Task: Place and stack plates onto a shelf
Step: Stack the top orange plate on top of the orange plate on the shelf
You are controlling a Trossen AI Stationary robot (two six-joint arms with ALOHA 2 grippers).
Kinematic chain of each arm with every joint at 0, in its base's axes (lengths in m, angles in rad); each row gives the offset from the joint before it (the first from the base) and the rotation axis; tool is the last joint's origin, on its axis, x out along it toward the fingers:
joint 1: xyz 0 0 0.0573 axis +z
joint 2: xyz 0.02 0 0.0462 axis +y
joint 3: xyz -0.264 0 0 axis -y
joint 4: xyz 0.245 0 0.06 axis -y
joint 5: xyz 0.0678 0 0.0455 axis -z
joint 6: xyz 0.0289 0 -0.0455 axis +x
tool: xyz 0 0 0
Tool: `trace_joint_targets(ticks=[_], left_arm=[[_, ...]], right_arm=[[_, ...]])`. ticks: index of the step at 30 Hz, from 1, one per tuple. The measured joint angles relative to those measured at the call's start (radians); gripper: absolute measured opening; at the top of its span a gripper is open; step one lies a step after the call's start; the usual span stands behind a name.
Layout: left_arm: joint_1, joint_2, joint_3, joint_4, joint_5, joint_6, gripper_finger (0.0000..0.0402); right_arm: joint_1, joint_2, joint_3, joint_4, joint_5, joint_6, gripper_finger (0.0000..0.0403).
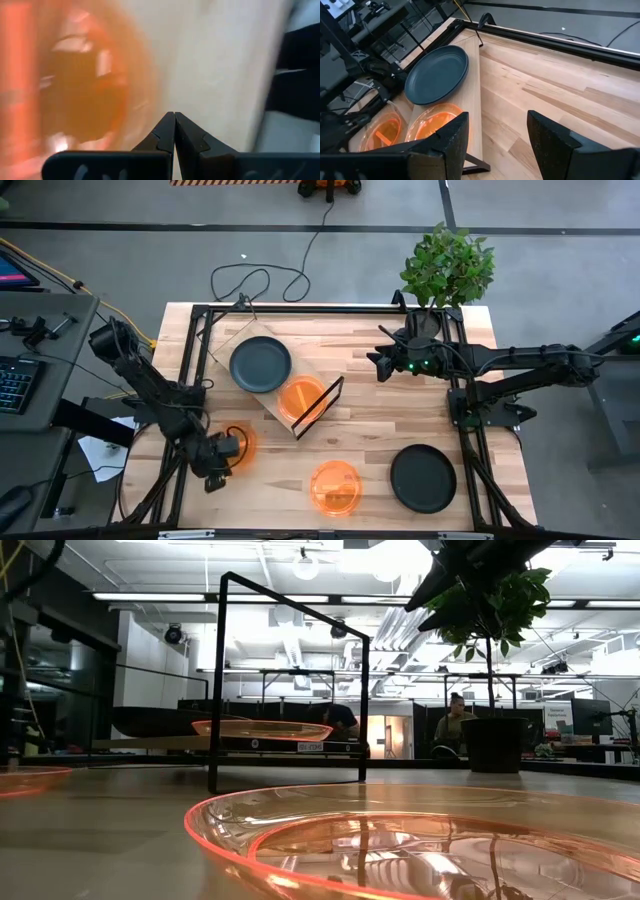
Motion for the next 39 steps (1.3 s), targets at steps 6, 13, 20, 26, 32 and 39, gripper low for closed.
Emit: trace_joint_targets(ticks=[6,13,20,26,32,39], left_arm=[[-0.021,-0.001,0.006,0.190,0.056,0.034,0.0000],[0.043,-0.037,0.083,-0.089,-0.006,0.129,0.0000],[0.178,-0.101,0.111,-0.453,-0.152,0.301,0.0000],[0.320,-0.101,0.079,-0.614,-0.334,0.350,0.0000],[0.406,-0.101,0.035,-0.619,-0.338,0.386,0.0000],[0.417,-0.101,0.006,-0.578,-0.213,0.395,0.0000]], right_arm=[[0.000,0.000,0.000,-0.008,0.000,0.000,0.0184],[0.000,0.000,0.000,-0.007,0.030,0.000,0.0184],[0.000,0.000,0.000,-0.007,0.041,0.000,0.0184],[0.000,0.000,0.000,-0.013,0.039,0.000,0.0184],[0.000,0.000,0.000,-0.022,0.038,0.019,0.0184],[0.000,0.000,0.000,-0.026,0.038,0.019,0.0184]])
